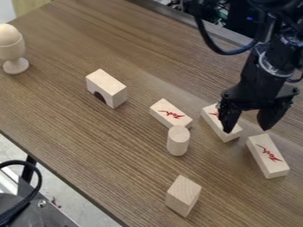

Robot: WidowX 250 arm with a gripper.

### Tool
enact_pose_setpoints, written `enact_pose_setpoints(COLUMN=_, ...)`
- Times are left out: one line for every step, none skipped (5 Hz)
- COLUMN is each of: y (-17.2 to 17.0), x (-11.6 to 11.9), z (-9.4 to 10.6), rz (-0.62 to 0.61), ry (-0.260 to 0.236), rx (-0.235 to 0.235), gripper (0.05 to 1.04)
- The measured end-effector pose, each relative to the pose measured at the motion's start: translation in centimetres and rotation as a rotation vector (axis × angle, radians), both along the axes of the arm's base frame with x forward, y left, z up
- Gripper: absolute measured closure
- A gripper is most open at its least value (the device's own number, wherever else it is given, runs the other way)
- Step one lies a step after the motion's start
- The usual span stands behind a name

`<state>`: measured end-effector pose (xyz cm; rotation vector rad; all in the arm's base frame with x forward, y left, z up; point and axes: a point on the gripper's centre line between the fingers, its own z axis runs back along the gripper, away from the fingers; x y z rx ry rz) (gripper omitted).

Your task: Put the block on top of the arc

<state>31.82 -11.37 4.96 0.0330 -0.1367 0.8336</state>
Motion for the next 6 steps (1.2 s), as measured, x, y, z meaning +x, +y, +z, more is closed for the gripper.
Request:
enact_pose_setpoints(y=-0.1, x=0.1, z=0.3, rz=0.008, ry=-0.028, rx=0.007, gripper=0.085)
enact_pose_setpoints(y=0.5, x=0.2, z=0.1, rz=0.019, ry=-0.032, rx=0.019, gripper=0.085)
enact_pose_setpoints(y=1.1, x=0.6, z=0.1, rz=0.037, ry=-0.044, rx=0.021, gripper=0.085)
enact_pose_setpoints(y=1.9, x=0.9, z=0.0, rz=0.062, ry=-0.051, rx=0.022, gripper=0.085)
enact_pose_setpoints(y=2.2, x=1.2, z=0.1, rz=0.084, ry=-0.064, rx=0.016, gripper=0.085)
enact_pose_setpoints(y=2.8, x=1.3, z=0.0, rz=0.106, ry=-0.066, rx=0.017, gripper=0.085)
